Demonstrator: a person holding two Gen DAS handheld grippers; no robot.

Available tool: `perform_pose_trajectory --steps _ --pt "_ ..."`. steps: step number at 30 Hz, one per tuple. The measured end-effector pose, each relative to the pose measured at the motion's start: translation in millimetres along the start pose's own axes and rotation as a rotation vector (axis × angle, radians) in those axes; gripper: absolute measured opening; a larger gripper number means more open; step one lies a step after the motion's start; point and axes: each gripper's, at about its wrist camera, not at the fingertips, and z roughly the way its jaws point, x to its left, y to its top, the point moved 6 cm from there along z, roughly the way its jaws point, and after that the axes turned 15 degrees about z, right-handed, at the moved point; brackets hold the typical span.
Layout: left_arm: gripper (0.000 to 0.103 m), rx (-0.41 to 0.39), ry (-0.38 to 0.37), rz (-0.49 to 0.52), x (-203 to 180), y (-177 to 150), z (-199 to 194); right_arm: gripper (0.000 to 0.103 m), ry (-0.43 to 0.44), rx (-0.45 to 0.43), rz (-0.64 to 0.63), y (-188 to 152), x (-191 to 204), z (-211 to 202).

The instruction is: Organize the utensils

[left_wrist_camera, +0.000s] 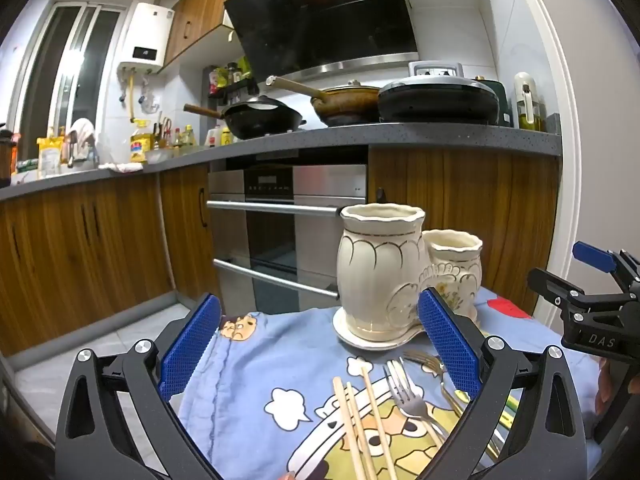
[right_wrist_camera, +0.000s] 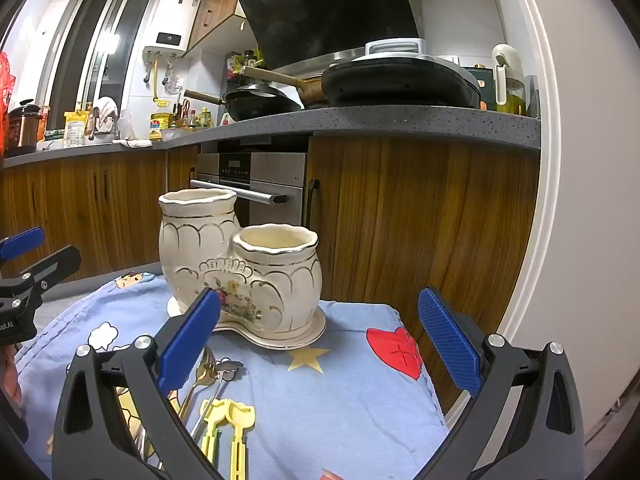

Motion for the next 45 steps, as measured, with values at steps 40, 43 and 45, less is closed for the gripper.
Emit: perform_pose_trajectory --steps 40,43,45 --pt "0.098 0.007 -0.004 -0.002 0.1 -1.2 2.2 0.098 0.0 0.0 0.0 0.9 -1.3 -0.3" --pt "0.098 0.025 -0.001 -0.002 -1.0 -8.6 8.7 0.098 0.0 0.0 0.0 1.0 -1.4 -0.3" --pt "0.098 0.041 0.008 -0.005 -4.6 -13.2 12.0 0.098 0.001 -0.001 0.0 1.1 -1.5 -0.4"
